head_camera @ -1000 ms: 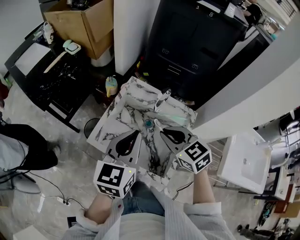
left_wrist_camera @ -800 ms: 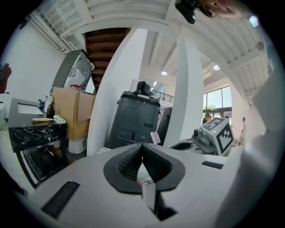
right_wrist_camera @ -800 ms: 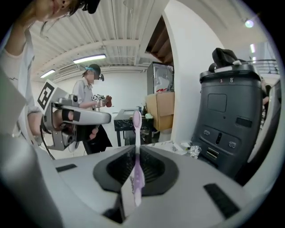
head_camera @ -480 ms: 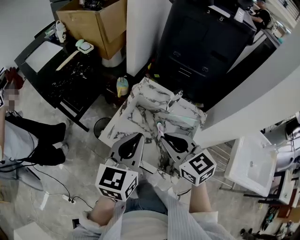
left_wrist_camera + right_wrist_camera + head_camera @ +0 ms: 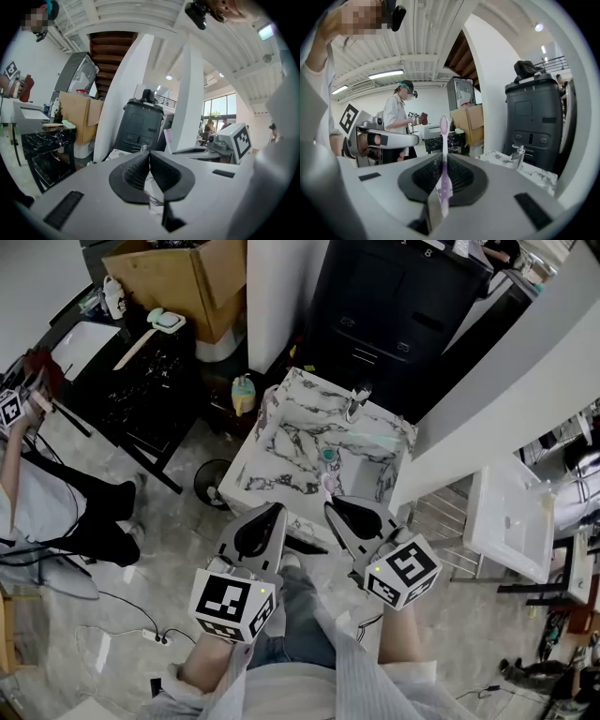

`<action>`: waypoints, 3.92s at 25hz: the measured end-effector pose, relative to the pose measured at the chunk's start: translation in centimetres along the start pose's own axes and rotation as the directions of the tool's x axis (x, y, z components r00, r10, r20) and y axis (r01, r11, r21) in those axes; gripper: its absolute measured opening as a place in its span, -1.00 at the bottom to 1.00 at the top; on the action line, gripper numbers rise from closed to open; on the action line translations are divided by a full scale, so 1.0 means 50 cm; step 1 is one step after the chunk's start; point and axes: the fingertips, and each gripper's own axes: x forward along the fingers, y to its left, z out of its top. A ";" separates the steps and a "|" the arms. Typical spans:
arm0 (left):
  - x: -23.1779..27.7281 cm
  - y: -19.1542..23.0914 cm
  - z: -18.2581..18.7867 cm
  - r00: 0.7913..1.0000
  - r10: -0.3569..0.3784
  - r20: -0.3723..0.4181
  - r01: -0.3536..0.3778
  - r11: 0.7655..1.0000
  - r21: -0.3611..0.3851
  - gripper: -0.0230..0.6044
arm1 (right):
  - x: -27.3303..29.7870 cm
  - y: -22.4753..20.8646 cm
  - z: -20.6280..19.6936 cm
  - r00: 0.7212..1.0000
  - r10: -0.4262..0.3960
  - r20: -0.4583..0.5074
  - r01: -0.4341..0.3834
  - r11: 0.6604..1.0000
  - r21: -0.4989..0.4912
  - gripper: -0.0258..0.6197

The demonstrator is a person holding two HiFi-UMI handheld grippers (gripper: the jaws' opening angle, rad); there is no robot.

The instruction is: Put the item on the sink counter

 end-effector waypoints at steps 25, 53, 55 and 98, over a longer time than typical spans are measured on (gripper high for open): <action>-0.270 -0.003 -0.149 0.997 -0.020 -0.080 0.019 1.000 -0.015 -0.87 | -0.043 0.300 -0.157 0.996 -0.060 -0.061 0.064 0.996 0.068 -0.80; -0.173 0.179 -0.569 0.983 0.126 -0.135 -0.142 0.983 -0.115 -0.87 | 0.176 0.204 -0.605 0.970 -0.008 -0.241 0.011 1.000 0.013 -0.80; -0.170 0.192 -0.609 0.982 0.132 -0.137 -0.148 0.982 -0.117 -0.87 | 0.196 0.207 -0.649 0.967 0.002 -0.255 0.001 1.000 0.011 -0.80; -0.176 0.341 -0.860 0.962 0.217 -0.166 -0.242 0.959 -0.149 -0.87 | 0.422 -0.047 -1.123 0.710 -0.372 -0.598 0.019 0.859 -0.512 -0.79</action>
